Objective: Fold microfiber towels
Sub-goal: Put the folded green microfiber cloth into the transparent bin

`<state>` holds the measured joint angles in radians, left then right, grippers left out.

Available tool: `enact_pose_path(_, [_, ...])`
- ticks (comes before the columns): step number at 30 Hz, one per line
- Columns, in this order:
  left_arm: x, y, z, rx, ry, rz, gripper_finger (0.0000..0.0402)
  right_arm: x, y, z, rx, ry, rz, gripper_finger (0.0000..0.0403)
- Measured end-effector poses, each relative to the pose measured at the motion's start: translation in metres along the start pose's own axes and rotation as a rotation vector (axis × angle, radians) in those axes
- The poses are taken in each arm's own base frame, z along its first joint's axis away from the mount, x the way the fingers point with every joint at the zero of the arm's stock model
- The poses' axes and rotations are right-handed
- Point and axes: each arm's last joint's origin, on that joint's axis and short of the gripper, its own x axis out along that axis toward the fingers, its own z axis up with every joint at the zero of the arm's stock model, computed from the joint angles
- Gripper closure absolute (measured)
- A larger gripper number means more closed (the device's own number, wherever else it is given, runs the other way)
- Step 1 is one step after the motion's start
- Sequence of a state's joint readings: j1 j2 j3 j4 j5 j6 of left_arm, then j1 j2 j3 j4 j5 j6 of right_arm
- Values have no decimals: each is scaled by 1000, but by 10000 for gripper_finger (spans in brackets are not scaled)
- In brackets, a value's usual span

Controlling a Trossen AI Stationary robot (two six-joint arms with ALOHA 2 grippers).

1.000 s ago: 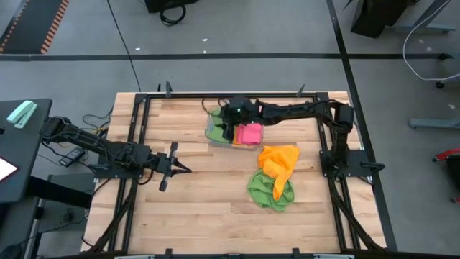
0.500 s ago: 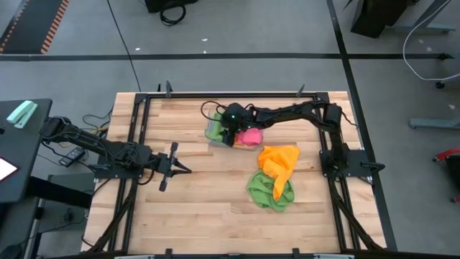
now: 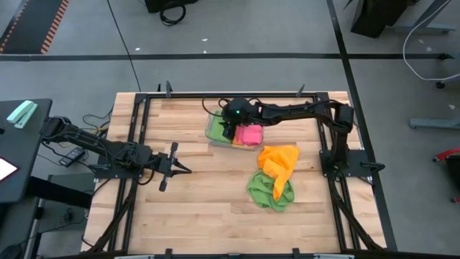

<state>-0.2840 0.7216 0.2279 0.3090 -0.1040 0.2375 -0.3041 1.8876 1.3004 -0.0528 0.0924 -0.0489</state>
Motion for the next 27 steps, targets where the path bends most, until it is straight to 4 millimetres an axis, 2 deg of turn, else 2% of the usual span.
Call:
enact_pose_path(5, [0, 0, 0, -7, 1, -1, 385, 17, -8, -22, 67, 122, -53, 197])
enact_pose_path(11, [0, 0, -1, -9, 5, -2, 388, 25, -6, -34, 118, 197, -49, 211])
enact_pose_path(17, [0, 0, 0, -10, 2, -1, 377, 16, -1, -21, 118, 128, -38, 224])
enact_pose_path(22, [0, 0, -1, -11, 7, -3, 384, 1, 0, -7, 113, 70, -38, 230])
enact_pose_path(27, [0, 0, 0, -9, 4, -2, 388, -6, 17, 5, 27, -18, 22, 231])
